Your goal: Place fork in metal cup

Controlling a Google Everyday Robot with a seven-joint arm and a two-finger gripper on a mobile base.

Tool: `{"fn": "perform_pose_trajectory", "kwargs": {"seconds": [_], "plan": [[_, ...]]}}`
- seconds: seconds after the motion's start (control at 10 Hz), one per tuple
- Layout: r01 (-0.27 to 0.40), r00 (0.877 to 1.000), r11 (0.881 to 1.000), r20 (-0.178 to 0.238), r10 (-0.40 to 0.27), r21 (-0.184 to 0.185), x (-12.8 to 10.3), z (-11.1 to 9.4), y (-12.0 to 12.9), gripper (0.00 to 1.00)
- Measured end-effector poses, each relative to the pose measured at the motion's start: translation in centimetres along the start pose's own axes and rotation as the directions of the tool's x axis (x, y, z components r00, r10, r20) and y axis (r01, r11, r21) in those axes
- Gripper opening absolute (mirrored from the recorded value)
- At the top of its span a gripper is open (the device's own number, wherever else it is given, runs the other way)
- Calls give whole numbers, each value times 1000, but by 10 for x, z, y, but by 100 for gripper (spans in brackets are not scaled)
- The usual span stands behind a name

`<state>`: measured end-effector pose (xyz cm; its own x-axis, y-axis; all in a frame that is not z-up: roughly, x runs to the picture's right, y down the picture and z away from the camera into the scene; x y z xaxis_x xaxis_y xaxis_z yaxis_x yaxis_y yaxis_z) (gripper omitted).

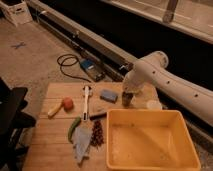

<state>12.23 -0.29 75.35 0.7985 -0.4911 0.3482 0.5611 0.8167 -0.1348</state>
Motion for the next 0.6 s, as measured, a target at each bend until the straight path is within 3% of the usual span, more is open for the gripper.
{"fn": "perform_pose_trajectory", "kwargs": {"seconds": [0.2,0.6], "plan": [[-8,1000,1000,11,8,7,-1,16,-2,14],[-5,1000,1000,11,5,9,-2,18,-4,14]]}}
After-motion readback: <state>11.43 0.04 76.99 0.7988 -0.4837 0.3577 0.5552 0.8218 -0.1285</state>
